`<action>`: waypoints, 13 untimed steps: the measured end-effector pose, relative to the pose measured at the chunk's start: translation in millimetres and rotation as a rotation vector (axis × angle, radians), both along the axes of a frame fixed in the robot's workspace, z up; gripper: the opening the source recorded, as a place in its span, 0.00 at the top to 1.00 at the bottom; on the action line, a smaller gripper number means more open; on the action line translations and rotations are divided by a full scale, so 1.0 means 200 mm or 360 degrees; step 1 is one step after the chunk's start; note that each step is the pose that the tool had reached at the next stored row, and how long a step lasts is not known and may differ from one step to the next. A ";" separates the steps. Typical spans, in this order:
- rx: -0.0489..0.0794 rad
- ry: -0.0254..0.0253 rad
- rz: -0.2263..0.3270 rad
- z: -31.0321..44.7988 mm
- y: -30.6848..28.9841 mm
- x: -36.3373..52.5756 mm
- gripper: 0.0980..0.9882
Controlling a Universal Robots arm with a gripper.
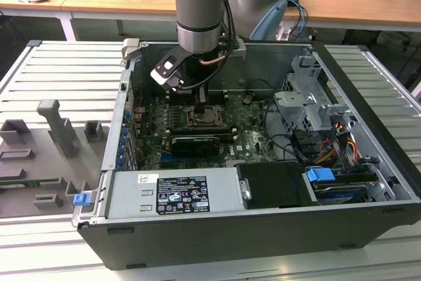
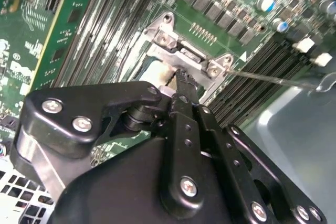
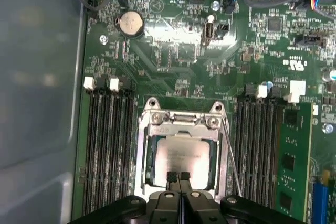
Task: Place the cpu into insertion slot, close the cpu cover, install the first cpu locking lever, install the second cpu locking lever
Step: 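Close the cpu cover, then install the first cpu locking lever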
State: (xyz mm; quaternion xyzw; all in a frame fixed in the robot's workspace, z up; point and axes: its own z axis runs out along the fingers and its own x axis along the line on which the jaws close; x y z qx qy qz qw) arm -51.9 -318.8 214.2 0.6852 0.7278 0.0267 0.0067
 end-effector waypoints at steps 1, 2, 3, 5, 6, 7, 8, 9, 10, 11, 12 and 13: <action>0.0000 0.00007 0.0000 0.000 0.000 0.010 0.99; 0.0000 0.00015 0.0000 0.000 0.000 0.024 0.99; 0.0000 0.00026 0.0000 0.000 0.000 0.043 0.99; 0.0000 0.00030 0.0000 0.000 0.000 0.052 0.99; 0.0000 0.00029 0.0000 0.000 0.000 0.055 0.99; 0.0000 0.00031 0.0000 0.000 0.000 0.058 0.99; 0.0000 0.00030 0.0000 0.000 0.000 0.059 0.99; 0.0000 0.00031 0.0000 0.000 0.000 0.060 0.99; 0.0000 0.00031 0.0000 0.000 0.000 0.062 0.99; 0.0000 0.00031 0.0000 0.000 0.000 0.062 0.99; 0.0000 0.00031 0.0000 0.000 0.000 0.062 0.99; 0.0000 0.00030 0.0000 0.000 0.000 0.063 0.99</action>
